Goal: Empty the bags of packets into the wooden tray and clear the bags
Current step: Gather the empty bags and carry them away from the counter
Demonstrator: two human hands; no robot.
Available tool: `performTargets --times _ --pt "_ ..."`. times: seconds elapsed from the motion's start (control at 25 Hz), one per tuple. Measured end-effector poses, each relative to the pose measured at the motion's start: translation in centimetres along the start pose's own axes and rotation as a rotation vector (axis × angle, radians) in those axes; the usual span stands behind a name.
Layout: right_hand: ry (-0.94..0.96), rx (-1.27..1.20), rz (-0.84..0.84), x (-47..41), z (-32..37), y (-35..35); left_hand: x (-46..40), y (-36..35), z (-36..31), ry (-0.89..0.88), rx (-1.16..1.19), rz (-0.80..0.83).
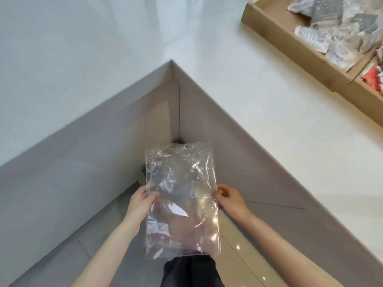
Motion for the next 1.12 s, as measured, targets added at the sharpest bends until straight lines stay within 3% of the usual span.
performTargets --times 0.36,0.64,1.12 --pt "-0.156 0.067 -0.037 -13.7 -10.8 -5.3 -13.9 -3.8 6.8 0.082 0.015 -0.096" --pt "-0.139 0.267 0.036 -20.3 -13.2 -8.2 -21.6 -5.4 9.4 0.102 -0.172 -0.1" --pt "-0.145 0.493 0.248 -21.7 -14.3 -11.0 -22.6 -6.5 10.1 0.051 -0.46 -0.004"
Point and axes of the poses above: each hand's wrist, its own x-axis away from the middle knuckle, its own y-axis out of the back of the hand, z = x × y, the point moved 10 cm from there along -x, towards the middle knuckle, and after that the axes turned 10 degrees about y, right-handed, at the moved point
